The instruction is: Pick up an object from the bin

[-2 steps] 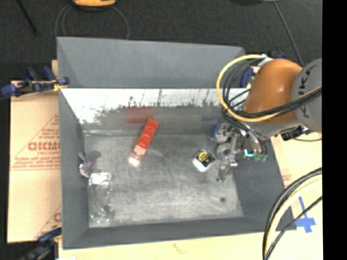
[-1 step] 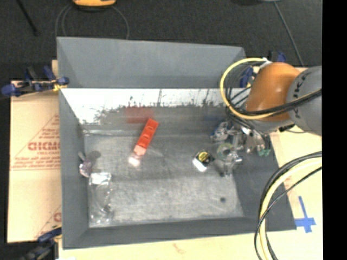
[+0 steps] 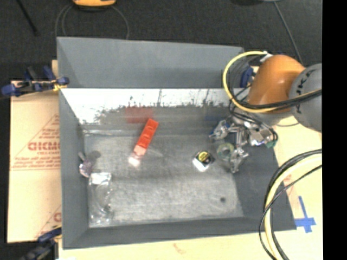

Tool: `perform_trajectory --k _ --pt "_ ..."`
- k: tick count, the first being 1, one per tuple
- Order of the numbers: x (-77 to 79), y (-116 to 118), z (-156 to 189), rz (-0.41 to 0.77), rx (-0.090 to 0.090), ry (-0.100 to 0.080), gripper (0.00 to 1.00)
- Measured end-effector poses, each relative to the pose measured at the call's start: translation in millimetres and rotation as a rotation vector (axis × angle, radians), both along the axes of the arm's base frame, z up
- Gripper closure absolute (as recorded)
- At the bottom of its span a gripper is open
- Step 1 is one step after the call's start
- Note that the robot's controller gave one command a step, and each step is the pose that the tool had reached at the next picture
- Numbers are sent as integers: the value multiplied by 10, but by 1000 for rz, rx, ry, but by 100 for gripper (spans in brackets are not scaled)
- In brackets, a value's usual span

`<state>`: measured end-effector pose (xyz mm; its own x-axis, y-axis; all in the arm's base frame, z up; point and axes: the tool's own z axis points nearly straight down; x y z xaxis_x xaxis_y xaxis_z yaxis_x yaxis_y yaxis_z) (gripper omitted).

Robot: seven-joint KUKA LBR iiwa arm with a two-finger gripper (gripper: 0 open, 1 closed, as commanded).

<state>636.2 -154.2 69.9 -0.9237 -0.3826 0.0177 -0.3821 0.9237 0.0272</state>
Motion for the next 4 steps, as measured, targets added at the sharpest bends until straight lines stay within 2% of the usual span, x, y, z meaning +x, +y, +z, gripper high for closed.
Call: perform_trajectory --k 1,2,3,4 --pt "93 92 22 399 27 -21 0" --pt "104 250 45 844 33 -36 0" --pt "108 328 52 842 12 -35 0" --pt "126 285 72 839 2 -40 100"
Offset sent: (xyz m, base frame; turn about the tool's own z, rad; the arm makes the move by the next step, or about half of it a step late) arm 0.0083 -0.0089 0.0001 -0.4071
